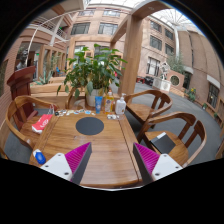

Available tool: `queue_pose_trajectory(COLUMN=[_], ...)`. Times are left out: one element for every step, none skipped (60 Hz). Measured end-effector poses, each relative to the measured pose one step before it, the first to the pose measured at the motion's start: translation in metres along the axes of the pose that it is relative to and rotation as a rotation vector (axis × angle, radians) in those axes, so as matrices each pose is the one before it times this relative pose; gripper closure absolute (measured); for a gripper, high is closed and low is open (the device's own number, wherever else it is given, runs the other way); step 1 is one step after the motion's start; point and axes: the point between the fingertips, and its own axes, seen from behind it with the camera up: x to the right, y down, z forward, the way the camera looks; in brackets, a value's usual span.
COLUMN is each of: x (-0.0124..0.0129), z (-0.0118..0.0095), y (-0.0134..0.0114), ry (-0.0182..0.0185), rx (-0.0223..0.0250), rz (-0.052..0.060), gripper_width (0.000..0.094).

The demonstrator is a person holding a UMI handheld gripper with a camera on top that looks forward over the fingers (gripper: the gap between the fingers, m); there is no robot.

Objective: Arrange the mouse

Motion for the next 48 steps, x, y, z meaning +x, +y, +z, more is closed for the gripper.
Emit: queue_pose_trajectory(x=[-0.00007,-0.00026,-0.00059,-0.00102,-0.00161,-0.00175,-0.00019,-0.00316,-0.00284,-0.00329,-0.00394,-0.00485,-0.00523,-0.00551,-0.00643,-0.00697,-0.00750,-0.00894,-0.00931,-0.00935,-0.00974,-0.01026,-0.00979,-0.01001,-0.00986,-0.01003,-0.01051,-0.01041,-0.01004,-0.01002,-0.01029,-0.01014,-0.00986,-0.00936,-0.00870,-0.00781,-0.00835,-0.00828,-0.00749,-0.00732,-0.00676,-0.00605,-0.00563,-0.00510,-0.00436,-0.00407,-0.00364,-0.00344], z=[-0.00011,0.00021,0.00066,0.00137,0.00277,0.00298,-0.00352,0.00962,0.00399,0.00354,0.00312,0.00303,0.00266,0.00177,0.00196,0.00189,0.00198,0.00194,0.00203,0.00208,0.00246,0.00197,0.00251,0.00258,0.00294,0.00327,0.00369,0.00402,0.00438,0.00433,0.00428,0.00467,0.00425,0.00471,0.00497,0.00489,0.00500,0.00493,0.00567,0.00537,0.00579,0.00535,0.00539,0.00530,0.00530,0.00524,0.00524,0.00549], y=[0.00225,0.00278,0.00349,0.00439,0.00575,0.00620,0.00356,0.00915,0.00670,0.00656,0.00779,0.00768,0.00758,0.00770,0.00764,0.00739,0.00724,0.00728,0.00725,0.00688,0.00651,0.00607,0.00567,0.00513,0.00453,0.00389,0.00311,0.00250,0.00268,0.00199,0.00171,0.00157,0.00072,0.00008,-0.00013,-0.00035,-0.00017,-0.00053,-0.00106,-0.00170,-0.00152,-0.00171,-0.00159,-0.00170,-0.00193,-0.00187,-0.00218,-0.00201], ry=[0.00026,-0.00034,-0.00070,-0.00074,-0.00106,-0.00122,-0.00146,-0.00406,-0.00289,-0.00523,-0.00873,-0.00972,-0.00983,-0.01011,-0.01122,-0.01412,-0.01532,-0.01867,-0.01887,-0.01947,-0.01964,-0.01947,-0.01917,-0.01824,-0.01765,-0.01754,-0.01719,-0.01633,-0.01573,-0.01509,-0.01575,-0.01640,-0.01598,-0.01382,-0.01172,-0.01092,-0.01295,-0.01267,-0.01151,-0.01103,-0.01056,-0.00933,-0.00822,-0.00723,-0.00574,-0.00397,-0.00282,-0.00264], rx=[-0.00536,-0.00501,-0.00550,-0.00570,-0.00649,-0.00705,-0.00825,-0.00478,-0.00716,-0.00657,-0.00654,-0.00827,-0.00886,-0.00923,-0.00849,-0.00748,-0.00676,-0.00630,-0.00702,-0.00678,-0.00628,-0.00572,-0.00524,-0.00488,-0.00428,-0.00335,-0.00276,-0.00264,-0.00233,-0.00184,-0.00132,-0.00087,0.00031,0.00124,0.00198,0.00205,0.00069,0.00113,0.00180,0.00214,0.00118,0.00126,0.00165,0.00232,0.00196,0.00132,0.00099,0.00118], rz=[-0.0020,-0.0024,-0.0021,-0.0019,-0.0013,-0.0009,-0.0016,0.0002,-0.0009,-0.0019,-0.0025,-0.0037,-0.0025,-0.0008,0.0009,0.0017,0.0012,-0.0004,-0.0012,-0.0018,-0.0029,-0.0033,-0.0037,-0.0040,-0.0042,-0.0054,-0.0059,-0.0063,-0.0060,-0.0062,-0.0064,-0.0066,-0.0066,-0.0059,-0.0044,-0.0032,-0.0041,-0.0037,-0.0036,-0.0037,-0.0037,-0.0040,-0.0044,-0.0045,-0.0043,-0.0041,-0.0042,-0.0041], gripper_width=[0.0081,0.0082,0.0083,0.0083,0.0084,0.0085,0.0085,0.0085,0.0086,0.0086,0.0086,0.0086,0.0086,0.0084,0.0083,0.0082,0.0085,0.0085,0.0085,0.0084,0.0085,0.0084,0.0084,0.0085,0.0084,0.0083,0.0084,0.0081,0.0081,0.0083,0.0083,0.0082,0.0082,0.0078,0.0077,0.0077,0.0077,0.0079,0.0077,0.0077,0.0078,0.0079,0.0079,0.0079,0.0077,0.0078,0.0077,0.0080])
